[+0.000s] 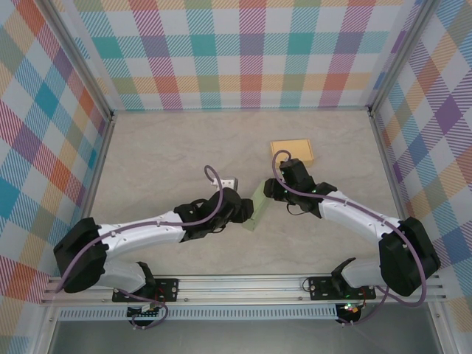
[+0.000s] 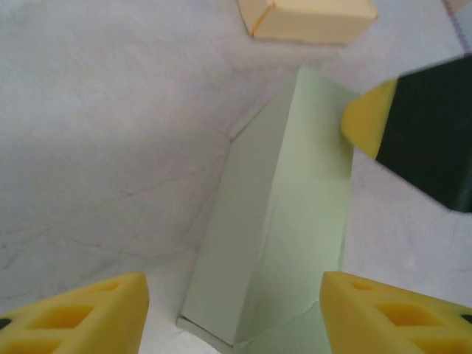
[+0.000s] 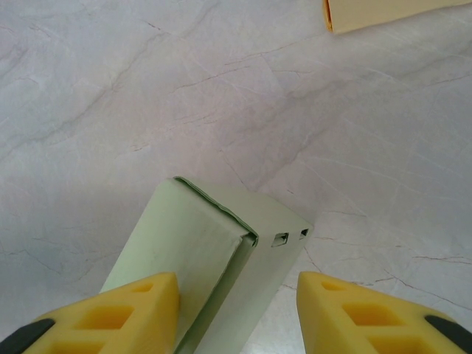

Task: Fold the paper box

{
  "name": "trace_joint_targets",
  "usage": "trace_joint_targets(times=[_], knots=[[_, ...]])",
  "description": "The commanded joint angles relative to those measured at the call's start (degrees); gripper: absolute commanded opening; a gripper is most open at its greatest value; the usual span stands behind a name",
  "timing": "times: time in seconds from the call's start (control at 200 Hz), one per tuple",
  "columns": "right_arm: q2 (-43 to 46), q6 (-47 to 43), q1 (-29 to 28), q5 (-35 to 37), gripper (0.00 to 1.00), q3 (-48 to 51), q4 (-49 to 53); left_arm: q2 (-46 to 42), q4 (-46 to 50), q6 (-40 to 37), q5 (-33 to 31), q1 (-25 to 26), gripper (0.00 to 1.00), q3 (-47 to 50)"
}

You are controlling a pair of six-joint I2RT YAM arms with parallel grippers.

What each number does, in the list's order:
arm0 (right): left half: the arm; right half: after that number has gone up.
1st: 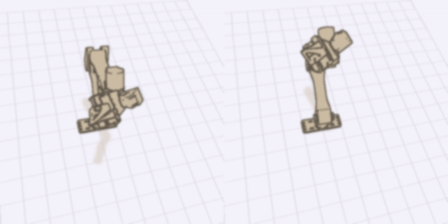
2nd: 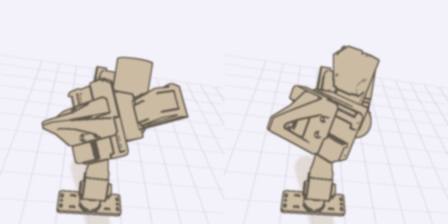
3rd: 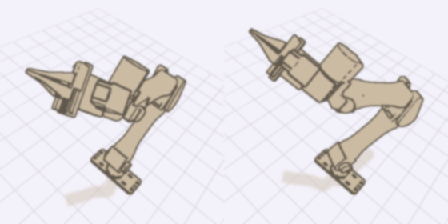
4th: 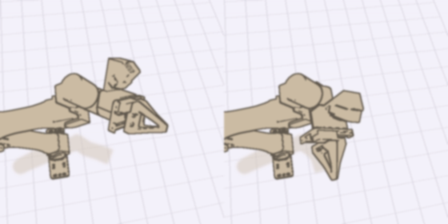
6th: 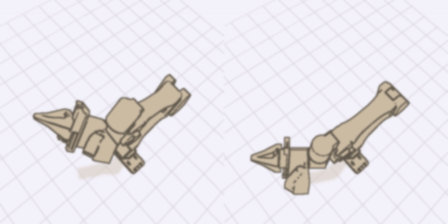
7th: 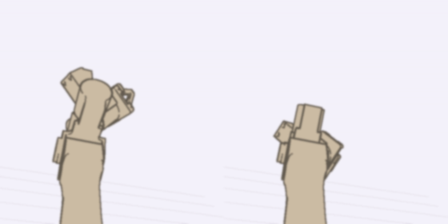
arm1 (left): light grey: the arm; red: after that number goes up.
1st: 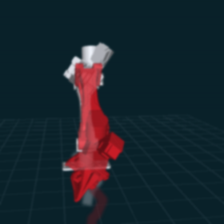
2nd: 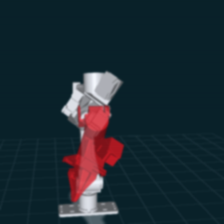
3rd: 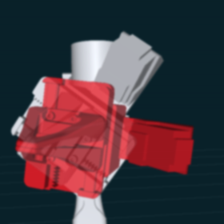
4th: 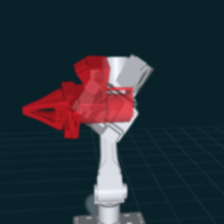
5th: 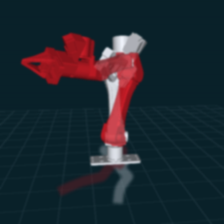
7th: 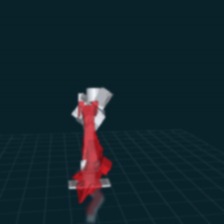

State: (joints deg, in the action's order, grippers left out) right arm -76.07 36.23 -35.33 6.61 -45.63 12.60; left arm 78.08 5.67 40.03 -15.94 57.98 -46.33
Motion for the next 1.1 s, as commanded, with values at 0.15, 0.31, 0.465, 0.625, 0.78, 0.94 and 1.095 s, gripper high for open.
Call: trace_joint_targets(times=[0.15,0.31,0.465,0.625,0.78,0.94,1.095], knots=[[-0.13,0.04,-0.4,0.71,0.46,1.1,3.83,2.98,-0.17,3.27,6.38,-0.5,0.42,3.24],[-0.48,0.33,-0.39,1.13,0.42,1.15,4.05,3.94,-1.01,3.91,9.32,-0.5,0.39,5.51],[-1.09,0.73,-0.38,1.18,0.41,1.1,4.23,3.92,-1.68,3.36,10.8,-0.4,0.32,8.44],[-1.94,0.97,-0.43,0.86,0.4,1.13,3.91,0.93,-2.32,-1.65,10.93,-0.47,0.44,8.45],[-2.33,1.07,-0.36,0.66,0.4,0.94,3.84,-2.0,-4.14,-4.78,11.72,-0.49,0.62,8.45],[-2.15,1.11,-0.37,0.68,0.4,0.89,3.96,-4.34,-5.29,-5.23,12.03,-0.49,0.69,8.73],[-2.19,1.13,-0.44,0.58,0.4,0.9,3.85,-5.36,-5.85,-5.23,12.22,-0.45,0.72,8.49]])
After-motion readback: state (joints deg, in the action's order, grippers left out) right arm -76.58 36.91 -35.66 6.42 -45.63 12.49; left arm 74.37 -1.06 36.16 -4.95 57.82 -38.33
